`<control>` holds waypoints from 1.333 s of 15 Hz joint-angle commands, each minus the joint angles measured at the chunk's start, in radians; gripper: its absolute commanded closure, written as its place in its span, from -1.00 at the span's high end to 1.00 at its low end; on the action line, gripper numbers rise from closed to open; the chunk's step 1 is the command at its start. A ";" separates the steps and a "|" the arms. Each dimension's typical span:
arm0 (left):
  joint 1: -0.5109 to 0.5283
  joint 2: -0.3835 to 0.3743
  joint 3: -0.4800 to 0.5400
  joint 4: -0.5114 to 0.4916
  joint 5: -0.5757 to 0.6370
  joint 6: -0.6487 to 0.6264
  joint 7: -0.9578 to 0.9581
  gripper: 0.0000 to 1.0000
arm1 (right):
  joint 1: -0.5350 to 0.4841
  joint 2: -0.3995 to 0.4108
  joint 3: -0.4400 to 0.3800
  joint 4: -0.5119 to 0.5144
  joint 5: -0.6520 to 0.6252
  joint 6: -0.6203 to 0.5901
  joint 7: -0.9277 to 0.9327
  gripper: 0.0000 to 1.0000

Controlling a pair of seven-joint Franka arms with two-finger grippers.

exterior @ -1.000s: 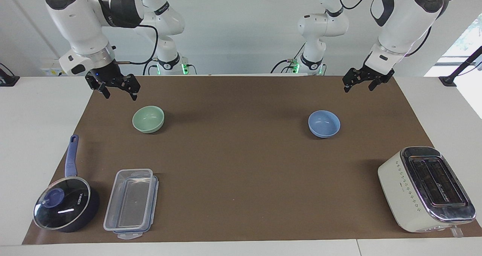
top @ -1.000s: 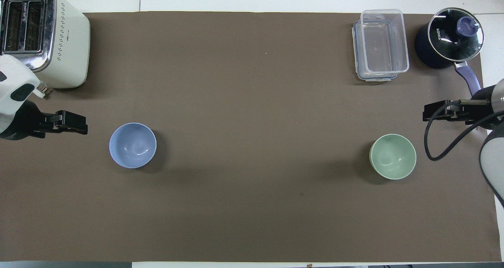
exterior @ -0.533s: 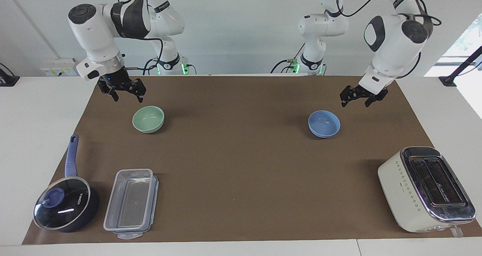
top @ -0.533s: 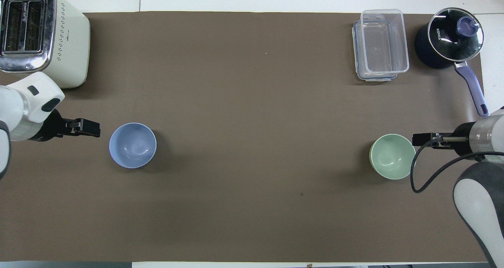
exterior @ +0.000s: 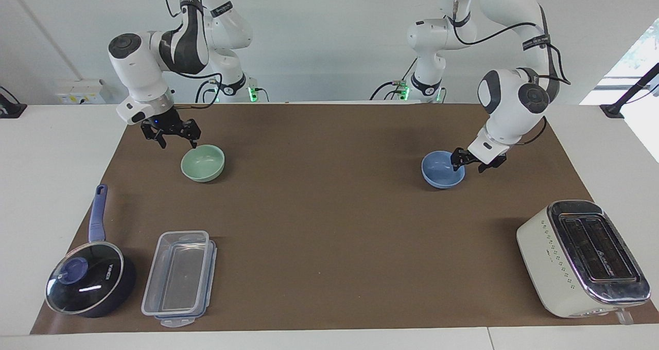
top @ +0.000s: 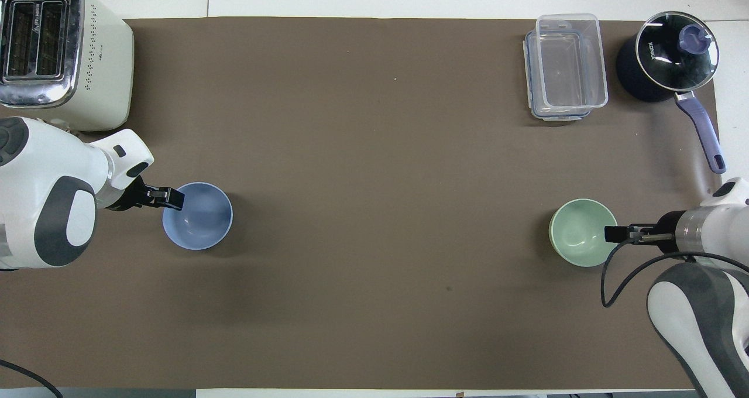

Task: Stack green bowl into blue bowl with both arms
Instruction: 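Reach the left gripper to the blue bowl while the right gripper reaches the green bowl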

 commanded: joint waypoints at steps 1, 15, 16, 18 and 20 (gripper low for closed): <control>-0.022 -0.019 0.006 -0.061 0.002 0.041 0.017 0.58 | -0.026 0.022 0.005 -0.030 0.003 0.049 -0.052 0.93; -0.075 0.043 -0.002 0.186 -0.016 -0.171 -0.065 -1.00 | -0.029 0.083 0.005 -0.085 0.003 0.140 -0.062 -1.00; -0.138 0.080 -0.002 0.277 -0.048 -0.242 -0.128 -1.00 | -0.027 0.083 0.005 -0.085 0.003 0.140 -0.057 -1.00; -0.272 0.093 0.000 0.312 -0.096 -0.237 -0.310 -1.00 | -0.029 0.083 0.005 -0.085 0.003 0.138 -0.054 -1.00; -0.417 0.083 -0.002 0.258 -0.104 -0.131 -0.476 -1.00 | -0.030 0.083 0.005 -0.085 0.003 0.132 -0.054 -1.00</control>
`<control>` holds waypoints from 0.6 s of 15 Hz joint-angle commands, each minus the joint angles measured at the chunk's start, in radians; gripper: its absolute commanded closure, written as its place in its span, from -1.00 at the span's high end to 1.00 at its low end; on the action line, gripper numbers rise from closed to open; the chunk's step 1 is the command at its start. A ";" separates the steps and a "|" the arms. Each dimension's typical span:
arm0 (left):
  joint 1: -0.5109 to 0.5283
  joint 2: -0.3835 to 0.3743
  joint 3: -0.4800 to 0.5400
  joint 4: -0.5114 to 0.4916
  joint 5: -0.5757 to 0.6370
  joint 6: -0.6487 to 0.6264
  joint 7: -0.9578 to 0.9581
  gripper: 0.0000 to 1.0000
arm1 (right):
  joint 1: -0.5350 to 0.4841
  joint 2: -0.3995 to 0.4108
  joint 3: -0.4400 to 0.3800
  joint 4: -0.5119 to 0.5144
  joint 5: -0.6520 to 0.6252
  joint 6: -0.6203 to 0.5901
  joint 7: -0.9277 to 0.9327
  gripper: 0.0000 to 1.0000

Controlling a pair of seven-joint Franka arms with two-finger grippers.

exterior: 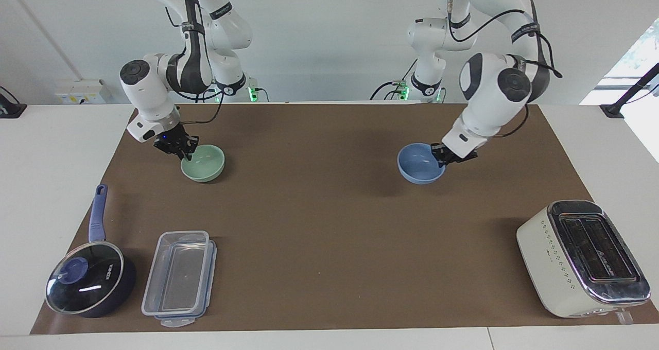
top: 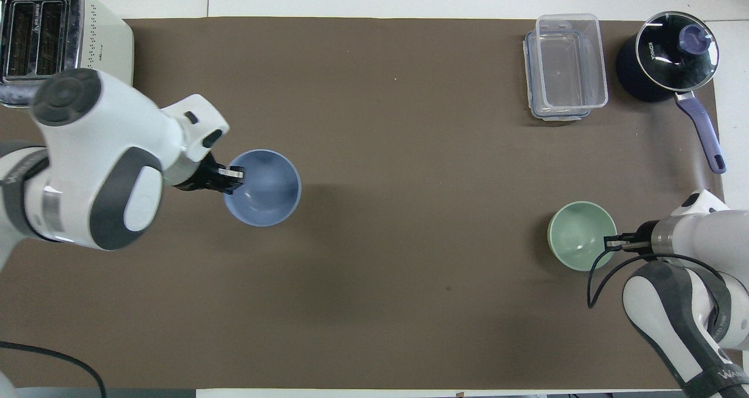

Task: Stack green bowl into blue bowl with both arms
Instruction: 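Drag the blue bowl toward the table center with the left gripper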

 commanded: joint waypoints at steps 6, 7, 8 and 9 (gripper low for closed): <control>-0.342 0.120 0.012 -0.101 -0.020 0.301 -0.340 -1.00 | -0.008 -0.034 0.006 0.100 0.002 -0.136 -0.006 -1.00; -0.342 0.130 0.011 -0.101 -0.020 0.295 -0.339 -1.00 | -0.007 -0.038 0.009 0.145 0.002 -0.187 -0.006 -1.00; -0.346 0.140 0.011 -0.101 -0.027 0.294 -0.340 -1.00 | -0.005 -0.043 0.014 0.188 0.002 -0.229 -0.004 -1.00; -0.361 0.154 0.011 -0.101 -0.047 0.293 -0.340 -1.00 | -0.001 -0.055 0.015 0.220 0.002 -0.266 -0.006 -1.00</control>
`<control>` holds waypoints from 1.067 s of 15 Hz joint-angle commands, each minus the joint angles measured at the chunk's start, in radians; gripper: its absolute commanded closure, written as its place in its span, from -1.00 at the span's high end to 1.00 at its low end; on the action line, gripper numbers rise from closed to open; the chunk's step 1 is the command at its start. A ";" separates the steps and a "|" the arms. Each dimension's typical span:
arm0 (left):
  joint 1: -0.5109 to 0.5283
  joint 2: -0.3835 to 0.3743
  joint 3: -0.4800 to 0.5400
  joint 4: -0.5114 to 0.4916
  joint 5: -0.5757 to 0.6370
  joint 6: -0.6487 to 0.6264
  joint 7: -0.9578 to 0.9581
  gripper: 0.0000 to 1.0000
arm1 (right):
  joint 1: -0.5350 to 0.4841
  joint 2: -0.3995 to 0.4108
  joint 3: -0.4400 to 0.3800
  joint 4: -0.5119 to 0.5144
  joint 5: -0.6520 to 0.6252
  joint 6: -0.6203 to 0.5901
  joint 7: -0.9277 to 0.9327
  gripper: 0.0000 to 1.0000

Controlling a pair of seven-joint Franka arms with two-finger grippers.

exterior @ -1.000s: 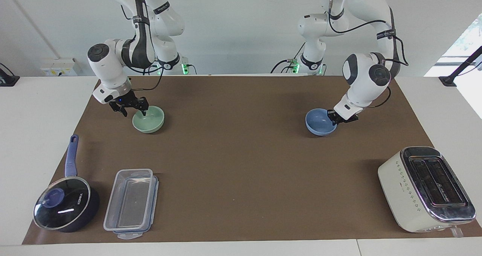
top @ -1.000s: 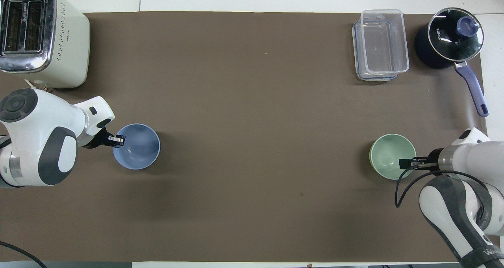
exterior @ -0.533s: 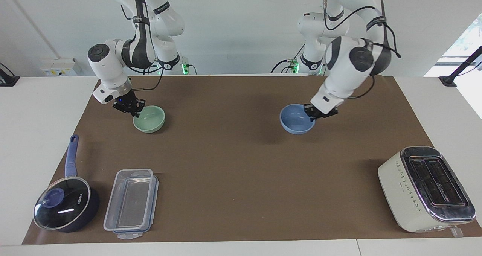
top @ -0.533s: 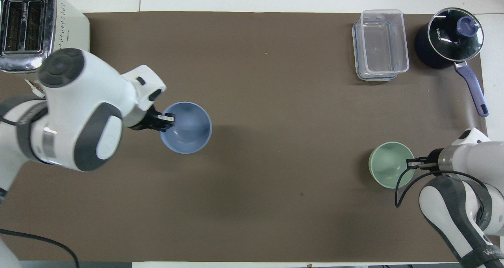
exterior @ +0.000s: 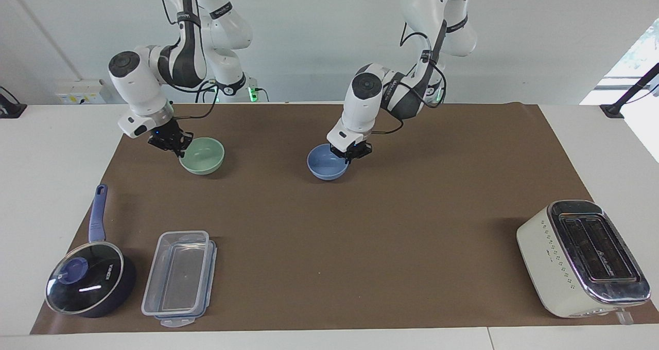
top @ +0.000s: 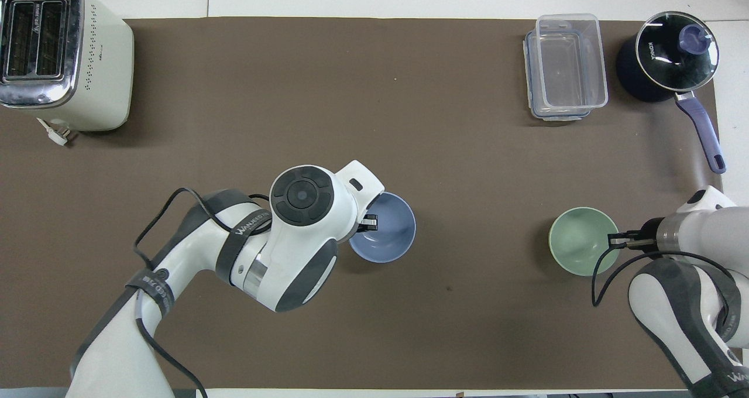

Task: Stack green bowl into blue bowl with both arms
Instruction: 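Drag the blue bowl toward the table center with the left gripper, then carry the green bowl over the blue bowl while the left gripper withdraws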

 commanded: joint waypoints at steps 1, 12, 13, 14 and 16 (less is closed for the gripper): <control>-0.023 0.012 0.018 -0.008 -0.049 0.017 0.005 -1.00 | 0.016 -0.029 0.011 0.104 0.001 -0.107 -0.005 -1.00; 0.131 -0.182 0.029 0.107 -0.081 -0.278 0.041 1.00 | 0.301 0.003 0.011 0.228 0.033 -0.115 0.374 -1.00; 0.195 -0.213 0.029 0.136 -0.080 -0.340 0.086 1.00 | 0.344 0.021 0.011 0.230 0.044 -0.093 0.436 -1.00; 0.273 -0.243 0.030 0.165 -0.080 -0.410 0.153 1.00 | 0.392 0.039 0.011 0.234 0.045 -0.065 0.501 -1.00; 0.416 -0.271 0.030 0.215 -0.070 -0.521 0.304 1.00 | 0.470 0.096 0.009 0.269 0.044 -0.039 0.613 -1.00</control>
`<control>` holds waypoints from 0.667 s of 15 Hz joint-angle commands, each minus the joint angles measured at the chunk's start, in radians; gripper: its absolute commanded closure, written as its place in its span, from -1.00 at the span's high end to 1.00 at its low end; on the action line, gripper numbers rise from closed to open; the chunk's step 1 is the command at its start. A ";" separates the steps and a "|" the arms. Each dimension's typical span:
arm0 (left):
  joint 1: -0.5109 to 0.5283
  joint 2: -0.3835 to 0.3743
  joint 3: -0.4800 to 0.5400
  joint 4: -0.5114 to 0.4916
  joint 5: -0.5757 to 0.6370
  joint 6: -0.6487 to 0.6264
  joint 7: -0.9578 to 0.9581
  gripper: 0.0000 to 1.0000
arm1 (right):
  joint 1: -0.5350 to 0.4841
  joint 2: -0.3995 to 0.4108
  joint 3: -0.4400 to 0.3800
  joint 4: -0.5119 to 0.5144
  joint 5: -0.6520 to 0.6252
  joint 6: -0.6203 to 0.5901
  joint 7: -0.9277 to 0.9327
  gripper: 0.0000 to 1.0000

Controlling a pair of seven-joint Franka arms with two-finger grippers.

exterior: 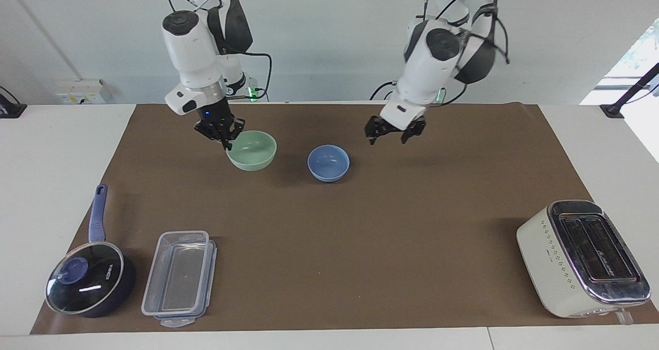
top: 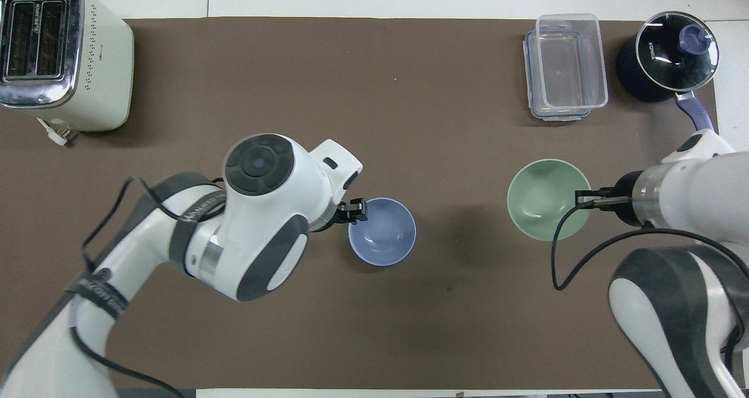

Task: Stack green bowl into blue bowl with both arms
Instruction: 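Carry the green bowl over the blue bowl while the left gripper withdraws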

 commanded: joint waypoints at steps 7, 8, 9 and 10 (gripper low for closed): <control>0.262 -0.045 -0.005 0.154 0.131 -0.259 0.266 1.00 | 0.211 0.277 -0.005 0.229 0.091 0.034 0.271 -1.00; 0.262 -0.045 -0.005 0.183 0.131 -0.292 0.268 1.00 | 0.220 0.278 -0.005 0.227 0.108 0.021 0.271 -1.00; 0.261 -0.043 -0.005 0.203 0.133 -0.310 0.269 1.00 | 0.221 0.274 -0.005 0.224 0.131 0.000 0.271 -1.00; 0.261 -0.043 -0.005 0.217 0.145 -0.327 0.271 1.00 | 0.225 0.271 -0.005 0.224 0.156 -0.021 0.271 -1.00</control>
